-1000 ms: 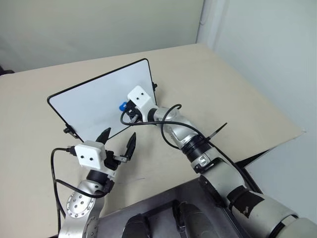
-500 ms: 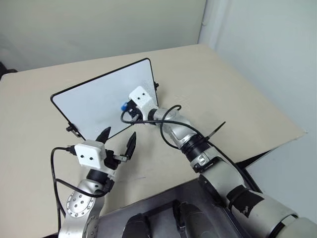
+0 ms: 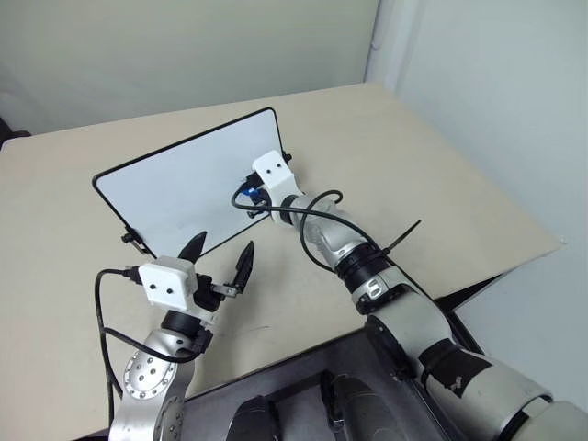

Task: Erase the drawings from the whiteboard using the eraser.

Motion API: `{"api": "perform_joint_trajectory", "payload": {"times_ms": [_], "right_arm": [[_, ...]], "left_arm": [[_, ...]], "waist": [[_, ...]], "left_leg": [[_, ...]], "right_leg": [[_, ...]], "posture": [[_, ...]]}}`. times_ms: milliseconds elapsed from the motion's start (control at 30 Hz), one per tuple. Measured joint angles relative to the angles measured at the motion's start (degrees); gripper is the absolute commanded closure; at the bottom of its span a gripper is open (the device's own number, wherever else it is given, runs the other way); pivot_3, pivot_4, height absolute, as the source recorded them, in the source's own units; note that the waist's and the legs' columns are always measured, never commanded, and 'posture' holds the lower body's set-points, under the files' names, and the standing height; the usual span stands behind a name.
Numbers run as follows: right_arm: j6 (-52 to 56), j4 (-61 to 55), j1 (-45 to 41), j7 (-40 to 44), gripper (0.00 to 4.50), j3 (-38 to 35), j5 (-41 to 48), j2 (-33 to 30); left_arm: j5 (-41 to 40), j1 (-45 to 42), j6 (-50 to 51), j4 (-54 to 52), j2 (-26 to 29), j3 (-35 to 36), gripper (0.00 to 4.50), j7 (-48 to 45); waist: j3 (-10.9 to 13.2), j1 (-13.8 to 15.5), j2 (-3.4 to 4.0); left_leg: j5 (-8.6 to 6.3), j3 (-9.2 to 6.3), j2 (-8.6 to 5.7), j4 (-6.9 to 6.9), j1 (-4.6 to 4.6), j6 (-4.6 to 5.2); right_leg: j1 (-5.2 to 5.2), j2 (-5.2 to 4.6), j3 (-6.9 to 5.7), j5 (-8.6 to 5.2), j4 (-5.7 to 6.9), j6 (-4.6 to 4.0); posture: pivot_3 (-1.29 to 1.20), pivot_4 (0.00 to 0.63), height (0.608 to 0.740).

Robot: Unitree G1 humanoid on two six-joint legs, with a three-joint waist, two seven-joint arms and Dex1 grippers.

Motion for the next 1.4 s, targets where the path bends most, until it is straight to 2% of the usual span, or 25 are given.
{"api": "perform_joint_trajectory", "payload": {"times_ms": [233,600,700,900,1100,1400], "right_arm": [[0.08,0.82,-0.37,1.54,4.28,0.91,-0.47,0.22],[1.29,-4.43,1.87,9.42,4.28,7.73,-2.3,-0.48],[1.42,-5.16,2.24,9.98,4.28,8.07,-2.3,-0.64],[1.91,-5.85,2.38,10.04,4.28,8.64,-2.27,-0.69],[1.94,-5.67,2.36,9.18,4.28,7.9,-2.18,-0.73],[2.51,-2.77,1.7,1.72,4.28,0.48,-1.28,-1.21]], "left_arm": [[0.12,-0.21,-0.06,0.36,-0.02,-0.9,0.0,0.0],[1.27,0.11,-0.27,0.41,-0.18,-1.37,0.0,0.24],[1.29,0.32,-0.27,0.41,-0.24,-1.42,0.0,0.28],[1.27,0.6,-0.28,0.41,-0.28,-1.41,0.0,0.28],[1.23,0.52,-0.28,0.41,-0.28,-1.41,0.0,0.21],[1.17,0.18,-0.3,0.41,-0.23,-1.36,0.0,0.11]], "waist": [[0.0,-0.08,0.0],[-0.01,-0.76,-0.01],[-0.01,-0.77,-0.01],[-0.01,-0.74,-0.02],[-0.02,-0.58,-0.04],[-0.02,0.03,-0.05]], "left_leg": [[0.0,0.0,-0.02,0.01,0.02,0.0],[-0.43,-0.01,0.06,-0.16,0.01,-0.49],[-0.46,-0.01,0.08,-0.19,0.01,-0.51],[-0.45,-0.02,0.08,-0.12,0.0,-0.5],[-0.45,-0.02,0.08,-0.11,0.01,-0.49],[-0.29,-0.03,0.07,0.04,0.02,-0.25]], "right_leg": [[-0.02,0.0,-0.04,0.0,-0.11,0.0],[-0.4,0.0,-0.3,0.07,-0.03,-0.06],[-0.44,0.0,-0.34,0.22,0.02,-0.44],[-0.36,0.0,-0.35,0.15,-0.02,-0.33],[-0.34,0.0,-0.35,0.15,-0.01,-0.32],[-0.22,-0.02,-0.35,0.17,-0.01,-0.14]], "posture": [[0.0,0.15,0.735],[0.0,0.15,0.735],[0.0,0.15,0.735],[0.0,0.15,0.735],[0.0,0.15,0.735],[0.0,0.15,0.735]]}}
